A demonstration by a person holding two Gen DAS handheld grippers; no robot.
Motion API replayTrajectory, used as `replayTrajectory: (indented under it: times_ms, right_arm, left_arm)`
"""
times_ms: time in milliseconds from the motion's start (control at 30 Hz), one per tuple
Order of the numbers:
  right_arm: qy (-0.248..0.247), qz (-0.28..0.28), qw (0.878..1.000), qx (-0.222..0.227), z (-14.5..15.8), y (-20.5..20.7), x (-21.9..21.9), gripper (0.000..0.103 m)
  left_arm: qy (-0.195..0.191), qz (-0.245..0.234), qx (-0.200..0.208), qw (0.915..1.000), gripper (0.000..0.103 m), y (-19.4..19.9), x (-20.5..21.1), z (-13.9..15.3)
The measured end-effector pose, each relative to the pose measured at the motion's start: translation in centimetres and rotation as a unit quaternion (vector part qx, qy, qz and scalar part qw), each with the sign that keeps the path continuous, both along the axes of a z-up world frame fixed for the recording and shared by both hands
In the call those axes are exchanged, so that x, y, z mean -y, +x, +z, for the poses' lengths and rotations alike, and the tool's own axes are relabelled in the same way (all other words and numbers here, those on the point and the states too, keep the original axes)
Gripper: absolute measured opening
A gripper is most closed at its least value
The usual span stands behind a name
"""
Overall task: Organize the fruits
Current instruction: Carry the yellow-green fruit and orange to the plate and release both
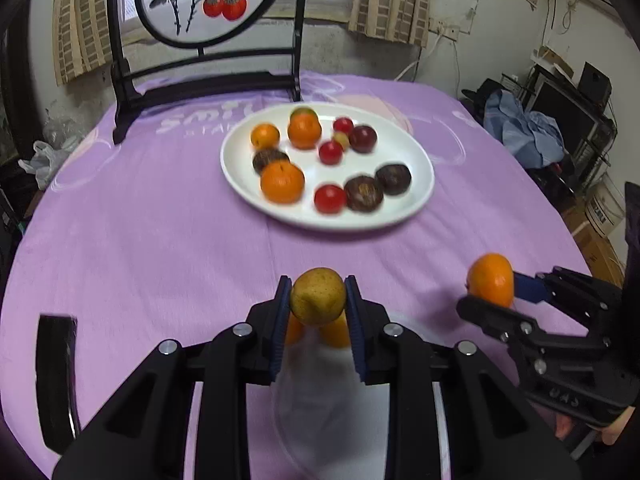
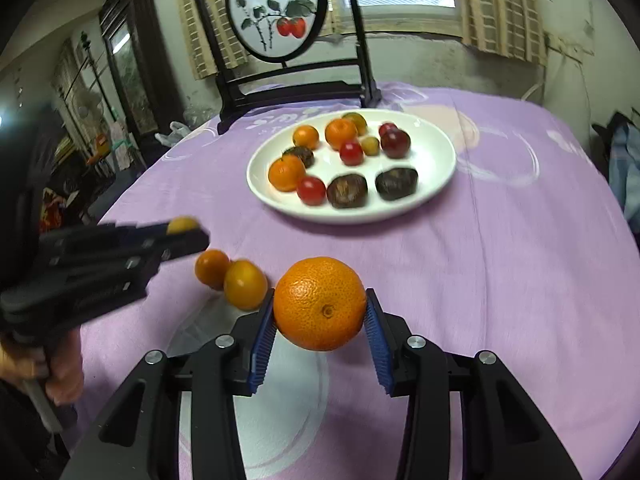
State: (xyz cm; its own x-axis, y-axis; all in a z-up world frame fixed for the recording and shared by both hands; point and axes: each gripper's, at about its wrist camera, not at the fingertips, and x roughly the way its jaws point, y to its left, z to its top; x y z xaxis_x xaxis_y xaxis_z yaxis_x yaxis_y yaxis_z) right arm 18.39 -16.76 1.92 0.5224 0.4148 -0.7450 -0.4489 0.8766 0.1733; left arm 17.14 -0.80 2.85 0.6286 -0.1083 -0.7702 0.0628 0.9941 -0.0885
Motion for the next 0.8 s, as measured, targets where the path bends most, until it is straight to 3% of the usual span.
replayTrajectory:
  times_ms: [300, 567, 733, 800]
  right_arm:
    - [-0.016, -0.007, 1.000, 0.021, 1.5, 7.0, -0.7, 0.043]
    - [-0.023, -0.010, 1.000, 0.018, 0.0, 12.1, -1.9, 0.043]
    - [0.003, -0.020, 1.000, -0.004, -1.2, 15.3, -2.4, 0.044]
    - [0.007, -0.028, 1.000, -0.006, -1.7, 15.9, -2.6, 0.048]
  left_arm:
    - [-0.013, 0.019, 0.005, 0.9997, 0.026, 7.4, -0.9, 1.5]
    - [-0.004, 0.036, -0.013, 0.9992, 0.026, 12.7, -1.1, -0.6]
    - [0.002, 0.052, -0.030, 0.9982, 0.026, 15.4, -1.1, -2.1]
    - [0.001, 0.059, -0.031, 0.9978, 0.035, 16.0, -1.2, -2.4]
